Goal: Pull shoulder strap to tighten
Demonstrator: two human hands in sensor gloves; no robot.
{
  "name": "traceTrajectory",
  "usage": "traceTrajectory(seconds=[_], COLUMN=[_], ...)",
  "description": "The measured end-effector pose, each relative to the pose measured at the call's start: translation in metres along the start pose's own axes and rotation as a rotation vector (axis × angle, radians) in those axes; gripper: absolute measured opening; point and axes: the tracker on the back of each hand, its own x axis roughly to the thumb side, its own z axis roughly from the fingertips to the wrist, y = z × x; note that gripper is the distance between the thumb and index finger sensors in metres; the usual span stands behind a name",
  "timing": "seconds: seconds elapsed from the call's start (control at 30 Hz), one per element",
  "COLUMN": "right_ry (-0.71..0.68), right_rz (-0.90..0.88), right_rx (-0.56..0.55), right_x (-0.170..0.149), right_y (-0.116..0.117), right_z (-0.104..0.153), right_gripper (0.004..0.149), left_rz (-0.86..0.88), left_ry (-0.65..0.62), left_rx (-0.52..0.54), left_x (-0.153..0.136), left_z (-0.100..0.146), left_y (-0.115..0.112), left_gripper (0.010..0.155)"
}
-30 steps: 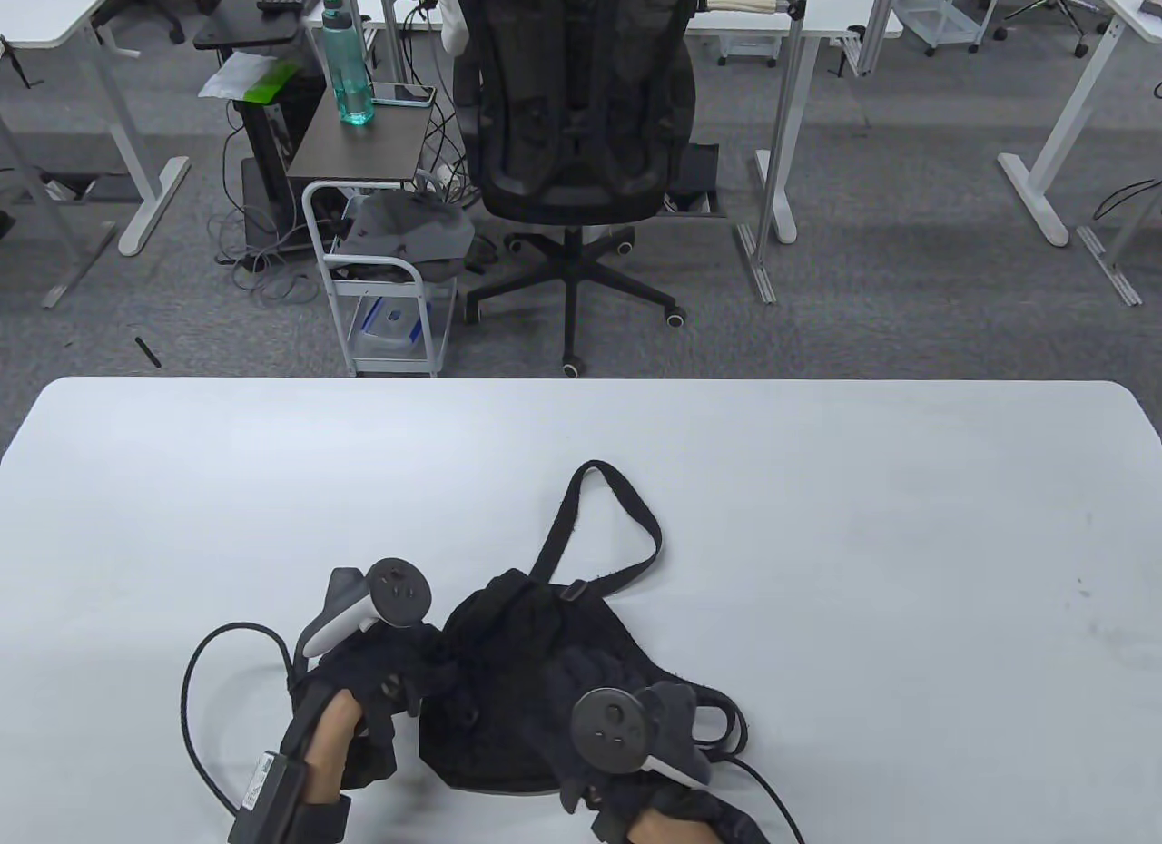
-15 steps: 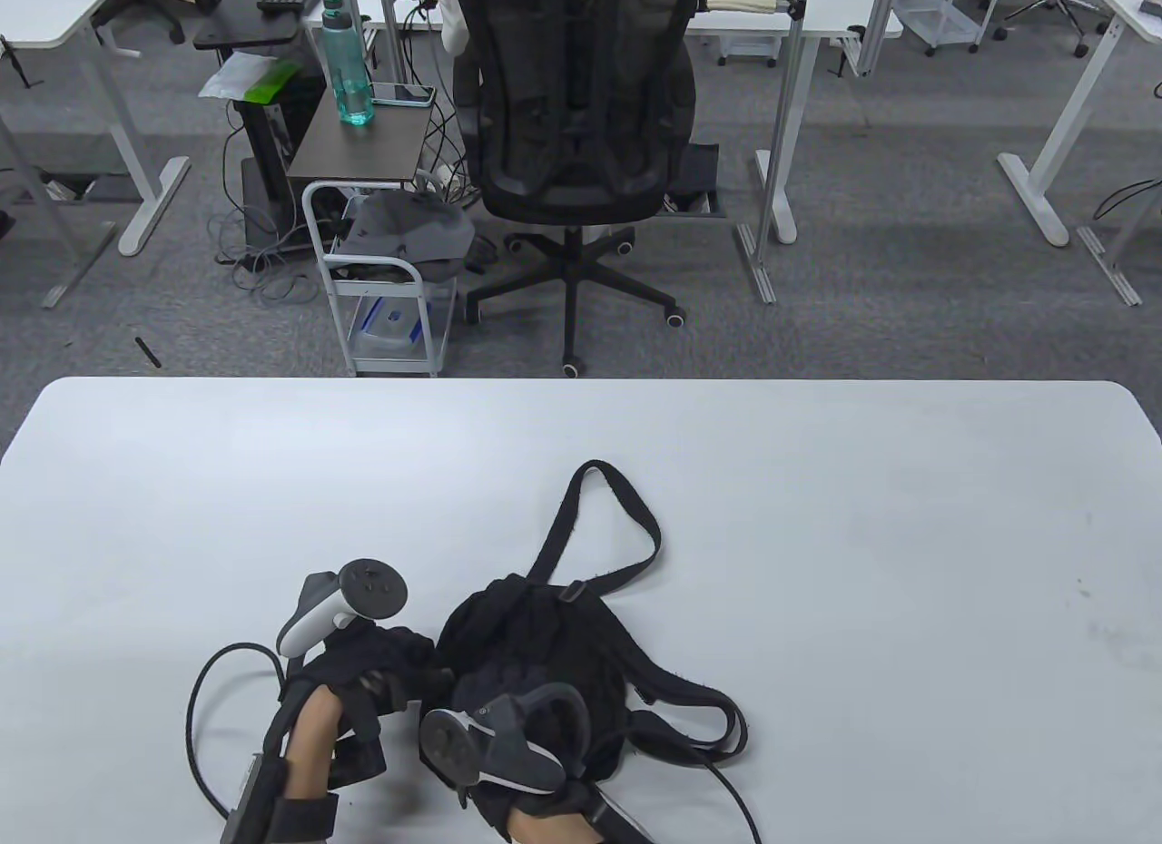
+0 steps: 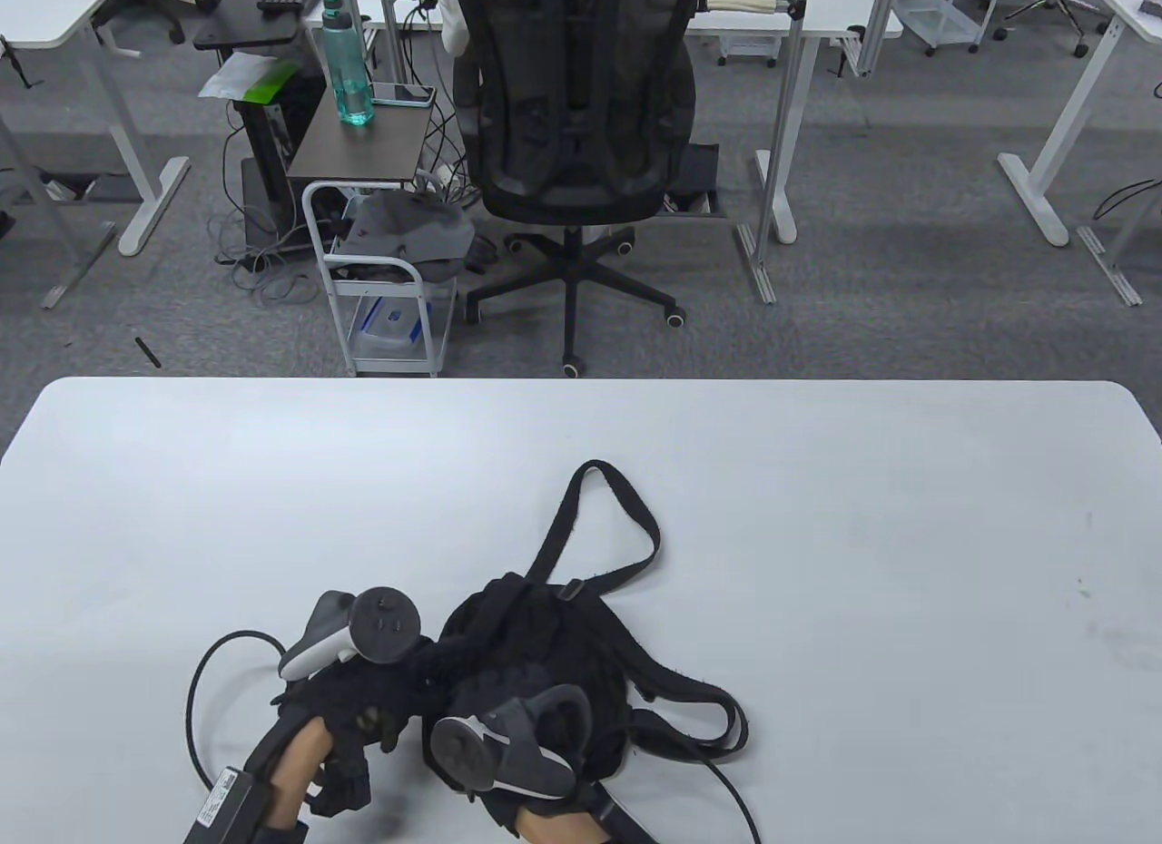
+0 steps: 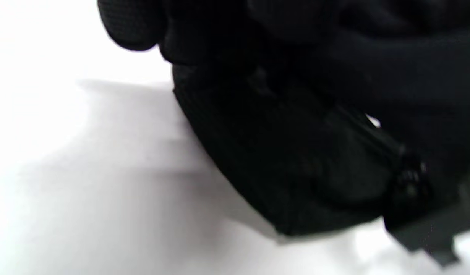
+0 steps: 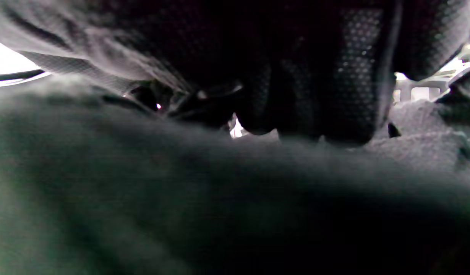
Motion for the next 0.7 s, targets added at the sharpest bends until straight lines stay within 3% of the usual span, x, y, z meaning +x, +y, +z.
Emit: traceTrajectory(seconds=[0.13,0.37,0.57,0.7], right_ry=[-0.006,-0.025,-0.045,-0.065], right_rz=[0.006,0.029,0.005,-0.019], right_rx=[-0.008,-0.033,-0.079,-0.125], right_x=[-0.002,-0.002,-0.007,-0.010], right_y=[0.002,0.001,-0.004,-0.008], right_z=[0.004,0.007,0.008,0.009], right_gripper=[0.042,0.043,0.040,0.039], left_rz=[-0.278,-0.451,-0.609,-0.621], left_ry=[0.010,-0.013,-0.044,-0.019], left_rx=[0.148,0.284,0.372,0.339], left_x=[0.021,0.031,0.037,0.029], left_z=[0.001,0.007,0.008,0.003], left_y=[-0.005,-0.009,-0.013,-0.013], left_gripper=[0.068,0.066,0.065,0.065])
